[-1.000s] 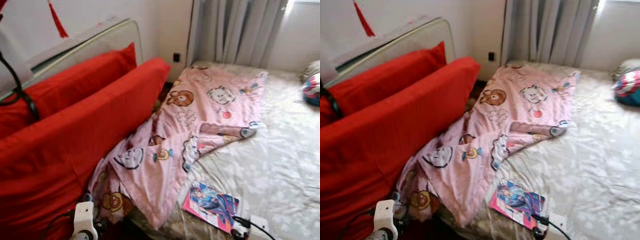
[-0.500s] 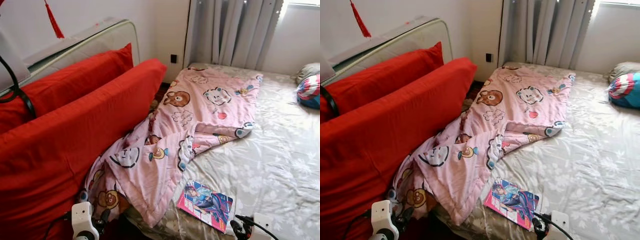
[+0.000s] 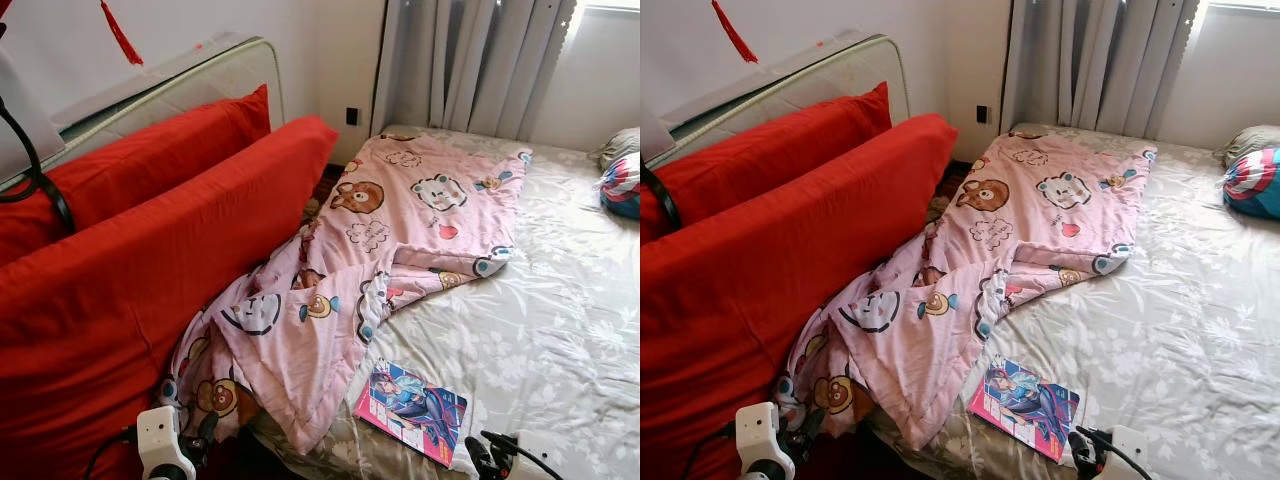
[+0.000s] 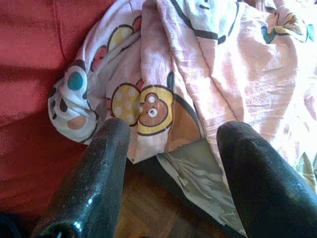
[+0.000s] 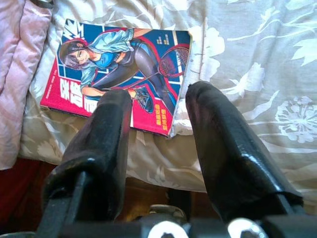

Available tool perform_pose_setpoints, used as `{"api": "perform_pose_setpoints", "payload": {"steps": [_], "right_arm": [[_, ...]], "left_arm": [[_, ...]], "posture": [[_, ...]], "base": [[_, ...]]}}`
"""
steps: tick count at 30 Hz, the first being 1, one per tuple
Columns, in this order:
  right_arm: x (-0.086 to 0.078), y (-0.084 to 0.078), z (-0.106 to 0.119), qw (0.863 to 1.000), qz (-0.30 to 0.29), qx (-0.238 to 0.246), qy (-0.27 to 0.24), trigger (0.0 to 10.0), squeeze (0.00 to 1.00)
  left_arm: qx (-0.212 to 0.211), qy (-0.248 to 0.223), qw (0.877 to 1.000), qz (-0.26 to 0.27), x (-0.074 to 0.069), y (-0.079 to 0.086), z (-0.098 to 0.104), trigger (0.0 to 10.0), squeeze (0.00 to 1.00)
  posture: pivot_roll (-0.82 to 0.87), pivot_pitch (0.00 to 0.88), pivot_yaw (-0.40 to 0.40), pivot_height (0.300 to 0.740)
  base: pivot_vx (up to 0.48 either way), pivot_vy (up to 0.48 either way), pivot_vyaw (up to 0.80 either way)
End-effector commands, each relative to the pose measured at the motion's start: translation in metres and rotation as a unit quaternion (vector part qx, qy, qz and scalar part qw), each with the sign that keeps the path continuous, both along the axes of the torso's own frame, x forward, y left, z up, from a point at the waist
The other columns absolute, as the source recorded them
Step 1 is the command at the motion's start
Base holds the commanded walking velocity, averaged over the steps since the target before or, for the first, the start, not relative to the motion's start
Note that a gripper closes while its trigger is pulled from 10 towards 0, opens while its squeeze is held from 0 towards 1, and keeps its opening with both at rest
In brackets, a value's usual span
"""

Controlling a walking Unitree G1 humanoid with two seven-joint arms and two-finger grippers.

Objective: Clean up the room

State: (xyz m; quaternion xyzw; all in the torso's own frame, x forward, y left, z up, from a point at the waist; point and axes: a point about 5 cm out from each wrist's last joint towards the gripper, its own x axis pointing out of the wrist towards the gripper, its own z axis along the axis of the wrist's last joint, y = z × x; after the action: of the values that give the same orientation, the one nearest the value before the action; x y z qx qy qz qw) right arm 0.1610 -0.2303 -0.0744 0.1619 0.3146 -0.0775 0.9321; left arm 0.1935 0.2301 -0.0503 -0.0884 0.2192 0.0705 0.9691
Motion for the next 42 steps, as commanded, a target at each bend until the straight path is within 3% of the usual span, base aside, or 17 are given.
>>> {"api": "perform_pose_setpoints", "payload": {"steps": [1, 6, 7, 8, 9, 11, 13, 14, 15, 18, 21, 27, 31, 36, 42], "right_arm": [[-0.003, -0.003, 0.000, 1.000, 0.002, -0.005, -0.005, 10.0, 0.00], [-0.005, -0.004, 0.001, 1.000, 0.018, -0.013, -0.012, 10.0, 0.00], [-0.006, -0.004, 0.002, 0.999, 0.031, -0.018, -0.014, 10.0, 0.00], [-0.006, -0.004, 0.002, 0.999, 0.031, -0.018, -0.014, 10.0, 0.00], [-0.006, -0.004, 0.002, 0.999, 0.044, -0.024, -0.018, 10.0, 0.00], [-0.006, -0.004, 0.003, 0.999, 0.044, -0.024, -0.021, 10.0, 0.00], [0.080, 0.029, 0.049, 0.983, 0.079, -0.044, -0.160, 10.0, 0.00], [0.127, 0.054, 0.089, 0.963, 0.089, -0.056, -0.248, 10.0, 0.00], [0.131, 0.058, 0.093, 0.961, 0.087, -0.055, -0.257, 10.0, 0.00], [0.128, 0.063, 0.091, 0.962, 0.080, -0.048, -0.256, 10.0, 0.00], [0.117, 0.075, 0.080, 0.966, 0.072, -0.021, -0.248, 10.0, 0.00], [0.112, 0.077, 0.077, 0.967, 0.074, -0.022, -0.241, 10.0, 0.00], [0.114, 0.064, 0.084, 0.962, 0.072, -0.037, -0.260, 10.0, 0.00], [0.121, 0.048, 0.097, 0.955, 0.056, -0.062, -0.285, 10.0, 0.00], [0.106, 0.024, 0.096, 0.953, 0.006, -0.099, -0.285, 10.0, 0.00]], "left_arm": [[0.002, 0.000, 1.000, -0.001, -0.005, -0.001, -0.002, 10.0, 0.00], [0.009, -0.003, 1.000, -0.010, -0.009, -0.002, -0.003, 10.0, 0.00], [0.045, -0.133, 0.990, -0.029, 0.047, 0.005, 0.046, 10.0, 0.00], [0.045, -0.133, 0.990, -0.029, 0.047, 0.005, 0.046, 10.0, 0.00], [0.070, -0.232, 0.969, -0.041, 0.084, 0.007, 0.097, 10.0, 0.00], [0.076, -0.251, 0.964, -0.044, 0.089, 0.007, 0.109, 10.0, 0.00], [0.077, -0.256, 0.963, -0.045, 0.089, 0.007, 0.111, 10.0, 0.00], [0.077, -0.260, 0.961, -0.046, 0.089, 0.007, 0.112, 10.0, 0.00], [0.078, -0.262, 0.961, -0.046, 0.088, 0.007, 0.112, 10.0, 0.00], [0.079, -0.261, 0.961, -0.047, 0.083, 0.009, 0.111, 10.0, 0.00], [0.086, -0.244, 0.965, -0.045, 0.069, 0.017, 0.113, 10.0, 0.00], [0.094, -0.246, 0.964, -0.034, 0.059, 0.024, 0.117, 10.0, 0.00], [0.096, -0.241, 0.965, -0.025, 0.049, 0.022, 0.115, 10.0, 0.00], [0.092, -0.232, 0.968, -0.035, 0.041, 0.013, 0.115, 10.0, 0.00], [0.078, -0.215, 0.971, -0.068, 0.043, -0.003, 0.109, 10.0, 0.00]], "posture": [[0.09, 0.000, -0.015, 0.740], [0.09, 0.000, -0.025, 0.740], [0.09, 0.000, -0.030, 0.740], [0.09, 0.000, -0.030, 0.740], [0.09, 0.000, -0.035, 0.740], [0.09, 0.000, -0.038, 0.740], [0.10, 0.000, -0.040, 0.740], [0.11, 0.000, -0.037, 0.740], [0.12, 0.000, -0.032, 0.740], [0.13, 0.000, -0.029, 0.740], [0.16, 0.000, -0.038, 0.740], [0.19, 0.000, -0.091, 0.740], [0.22, 0.000, -0.126, 0.740], [0.20, 0.000, -0.104, 0.740], [0.11, 0.000, -0.048, 0.740]], "base": [[0.000, 0.000, 0.00], [0.000, 0.000, 0.00], [0.000, 0.000, 0.00], [0.000, 0.000, 0.00], [0.000, 0.000, 0.00], [0.000, 0.000, 0.00], [0.000, 0.000, 0.00], [0.000, 0.000, 0.00], [0.000, 0.000, 0.00], [0.000, 0.000, 0.00], [0.000, 0.000, 0.00], [0.000, 0.000, 0.00], [0.000, 0.000, 0.00], [0.000, 0.000, 0.00], [0.000, 0.000, 0.00]]}}
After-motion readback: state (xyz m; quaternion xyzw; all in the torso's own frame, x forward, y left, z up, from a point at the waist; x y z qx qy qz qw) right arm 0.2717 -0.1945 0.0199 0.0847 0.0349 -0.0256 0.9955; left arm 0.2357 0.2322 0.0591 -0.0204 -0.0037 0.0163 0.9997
